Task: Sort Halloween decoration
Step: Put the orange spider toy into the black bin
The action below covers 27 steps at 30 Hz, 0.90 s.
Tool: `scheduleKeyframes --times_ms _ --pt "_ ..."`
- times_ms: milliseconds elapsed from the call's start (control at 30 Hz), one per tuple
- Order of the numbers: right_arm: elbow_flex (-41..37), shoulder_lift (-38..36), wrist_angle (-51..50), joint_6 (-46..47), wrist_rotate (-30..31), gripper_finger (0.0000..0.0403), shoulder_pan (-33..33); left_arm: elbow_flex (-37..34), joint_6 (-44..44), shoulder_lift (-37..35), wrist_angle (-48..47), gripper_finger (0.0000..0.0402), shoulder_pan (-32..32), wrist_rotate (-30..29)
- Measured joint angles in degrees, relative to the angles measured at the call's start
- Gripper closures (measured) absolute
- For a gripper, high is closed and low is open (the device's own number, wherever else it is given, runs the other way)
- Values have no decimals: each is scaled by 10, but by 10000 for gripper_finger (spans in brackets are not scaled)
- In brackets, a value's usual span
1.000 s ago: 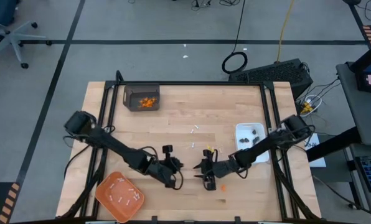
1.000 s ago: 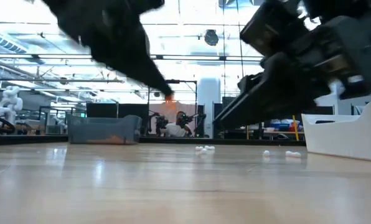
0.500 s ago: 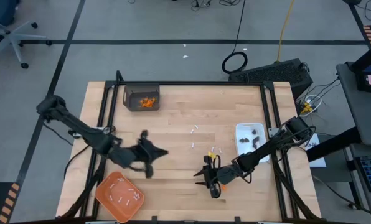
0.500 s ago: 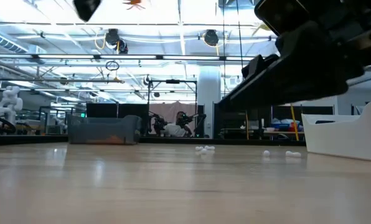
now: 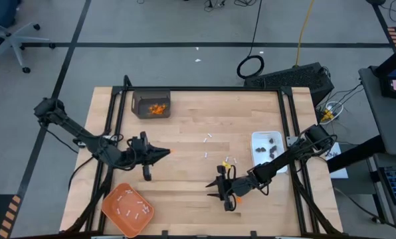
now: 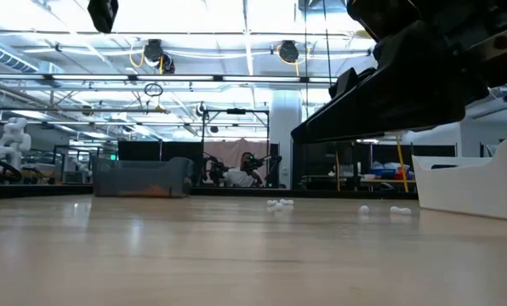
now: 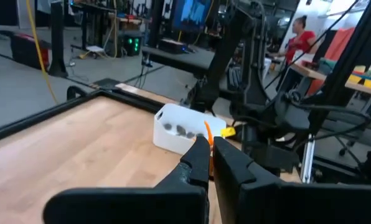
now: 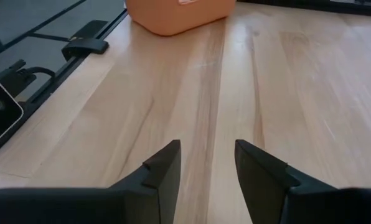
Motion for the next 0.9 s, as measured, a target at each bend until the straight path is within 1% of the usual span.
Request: scheduleKeyframes --times_ms 300,433,567,700,833,900 --pt "0 0 2 -6 0 266 0 -1 -2 0 -6 394 1 16" --pt "0 0 2 -6 0 266 0 -1 37 0 -6 394 1 17" --pt "0 0 2 -6 0 266 0 -1 110 0 -3 394 1 18" --pt "0 0 1 -6 0 266 0 -1 220 0 -3 394 1 21" --pt "0 0 1 -8 0 266 0 -1 337 0 -3 394 1 38" --pt "0 0 1 -8 0 266 0 -1 381 0 -3 394 1 54"
